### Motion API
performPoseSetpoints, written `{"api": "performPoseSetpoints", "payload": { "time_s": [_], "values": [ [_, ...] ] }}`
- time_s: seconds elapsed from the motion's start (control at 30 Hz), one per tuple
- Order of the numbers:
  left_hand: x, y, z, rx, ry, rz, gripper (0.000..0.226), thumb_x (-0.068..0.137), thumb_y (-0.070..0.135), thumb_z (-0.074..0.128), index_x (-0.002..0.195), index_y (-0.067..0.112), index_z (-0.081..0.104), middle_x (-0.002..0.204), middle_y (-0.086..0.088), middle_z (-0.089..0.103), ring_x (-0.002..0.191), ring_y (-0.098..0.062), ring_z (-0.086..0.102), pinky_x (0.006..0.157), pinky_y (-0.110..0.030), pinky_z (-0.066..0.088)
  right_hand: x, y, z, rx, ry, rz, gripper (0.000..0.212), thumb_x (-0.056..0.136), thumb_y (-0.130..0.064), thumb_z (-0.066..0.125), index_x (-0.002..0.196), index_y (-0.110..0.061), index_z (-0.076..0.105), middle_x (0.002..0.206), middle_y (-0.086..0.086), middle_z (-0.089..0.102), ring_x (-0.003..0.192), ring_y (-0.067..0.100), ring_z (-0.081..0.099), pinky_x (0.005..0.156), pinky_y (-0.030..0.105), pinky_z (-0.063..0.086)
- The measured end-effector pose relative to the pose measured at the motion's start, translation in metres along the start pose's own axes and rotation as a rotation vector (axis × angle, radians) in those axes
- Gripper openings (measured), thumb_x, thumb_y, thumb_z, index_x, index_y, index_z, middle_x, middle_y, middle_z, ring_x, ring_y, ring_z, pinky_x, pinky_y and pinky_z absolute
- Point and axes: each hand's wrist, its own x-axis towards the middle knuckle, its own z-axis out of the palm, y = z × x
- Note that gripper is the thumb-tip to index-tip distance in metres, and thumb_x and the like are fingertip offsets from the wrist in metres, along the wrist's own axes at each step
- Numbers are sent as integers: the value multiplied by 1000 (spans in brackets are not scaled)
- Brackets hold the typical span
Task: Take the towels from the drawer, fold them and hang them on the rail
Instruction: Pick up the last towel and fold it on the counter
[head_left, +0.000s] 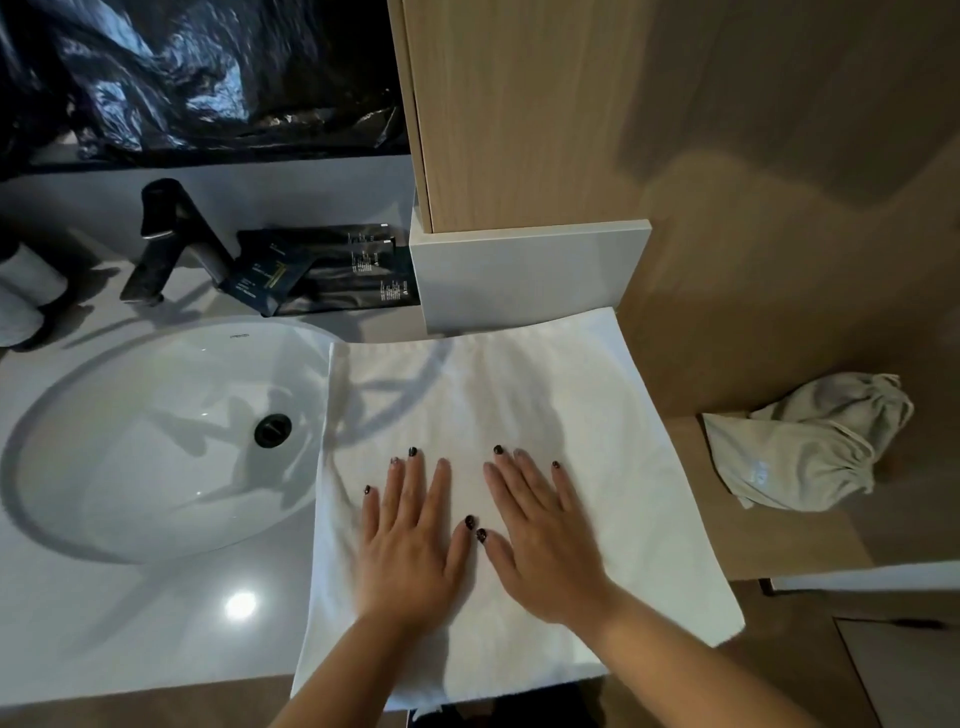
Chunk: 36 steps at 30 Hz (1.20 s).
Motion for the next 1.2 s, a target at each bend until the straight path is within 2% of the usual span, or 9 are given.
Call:
{"api": "performPoseSetpoints", "payload": {
  "time_s": [0.13,0.33,0.47,0.57,0.63,0.77,0.93,1.03,1.2],
  "values": [
    [0,-11,-3,-3,14,-41,76,92,71,7,156,34,-12,163,2,-23,148,-16,-27,122,-41,-10,0,24,-2,-49,-39,71,72,99,-60,16,158,-19,13,166,0,6,152,19,0,121,48,8],
    [-12,-31,-18,-37,-4,-155,84,90,71,6,156,22,-15,161,-7,-26,146,-19,-31,123,-42,-8,-23,87,-13,-90,-109,277,77,90,-68,-5,149,-25,-28,160,-5,-29,145,14,-31,119,40,-17],
    [-13,-18,-21,-37,-34,-213,86,86,61,-4,156,11,-13,161,-16,-23,147,-28,-28,122,-44,-12,-19,74,-23,-33,-146,354,71,100,-53,8,151,-17,-25,160,2,-30,145,20,-32,120,46,-14],
    [-24,13,-4,-24,-39,-99,77,90,54,-7,152,11,-20,161,-14,-24,146,-27,-30,121,-44,-13,-21,22,-21,96,10,207,62,103,-30,32,157,-8,12,165,10,2,152,27,-4,122,55,7],
    [-35,19,7,-28,-17,-53,73,95,54,-3,154,14,-17,163,-9,-21,147,-22,-28,122,-42,-12,-33,-8,-7,93,23,65,59,99,-32,34,152,-7,31,162,10,21,150,27,16,119,54,20],
    [-47,-16,5,0,43,45,70,100,58,13,157,24,-8,164,-2,-16,151,-19,-19,122,-41,-9,-53,23,-1,-1,-79,59,68,100,-55,16,158,-21,4,164,-4,-6,152,17,-6,122,46,-2],
    [-59,-50,-6,31,-14,12,71,97,60,2,154,24,-19,161,-1,-28,147,-16,-28,122,-39,-11,-65,76,-14,-102,-160,178,75,89,-67,-11,150,-26,-26,158,-9,-31,144,11,-32,119,41,-18],
    [-67,-56,-12,-24,-28,7,72,94,60,0,154,23,-17,160,1,-28,146,-13,-31,120,-34,-14,-62,68,-16,-45,-191,247,73,92,-63,-5,149,-24,-29,157,-6,-33,143,13,-34,118,42,-20],
    [-100,-60,-19,-356,61,-13,63,101,30,49,155,20,17,163,9,4,150,-4,-5,117,-19,-4,-75,15,-9,83,-126,236,68,100,-54,10,154,-23,-16,160,-4,-26,146,15,-29,120,42,-14]
  ]
}}
